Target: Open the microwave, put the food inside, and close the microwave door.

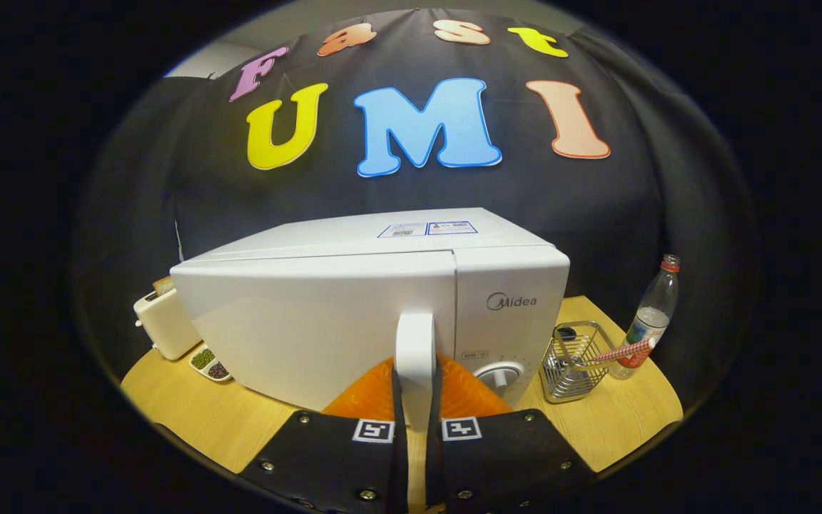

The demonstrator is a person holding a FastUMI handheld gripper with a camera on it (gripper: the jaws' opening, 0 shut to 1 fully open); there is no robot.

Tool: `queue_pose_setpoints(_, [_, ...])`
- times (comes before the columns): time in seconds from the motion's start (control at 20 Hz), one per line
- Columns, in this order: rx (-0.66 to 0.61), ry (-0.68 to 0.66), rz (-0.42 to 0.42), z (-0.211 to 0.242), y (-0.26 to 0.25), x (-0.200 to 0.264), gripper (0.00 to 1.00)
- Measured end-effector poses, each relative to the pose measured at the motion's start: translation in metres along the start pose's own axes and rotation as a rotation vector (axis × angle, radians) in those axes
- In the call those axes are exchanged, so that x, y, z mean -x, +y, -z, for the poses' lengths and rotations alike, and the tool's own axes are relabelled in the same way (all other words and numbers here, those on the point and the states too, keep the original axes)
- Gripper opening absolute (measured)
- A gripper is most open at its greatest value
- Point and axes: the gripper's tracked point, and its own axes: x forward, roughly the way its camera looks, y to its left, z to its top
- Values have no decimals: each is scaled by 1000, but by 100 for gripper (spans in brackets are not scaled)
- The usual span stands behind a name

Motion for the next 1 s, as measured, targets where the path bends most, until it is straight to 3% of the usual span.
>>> queue_pose_setpoints(0.2, [71, -21, 4, 12, 10, 30, 10])
queue_pose_setpoints(1.0, [2, 56, -93, 55, 84, 133, 20])
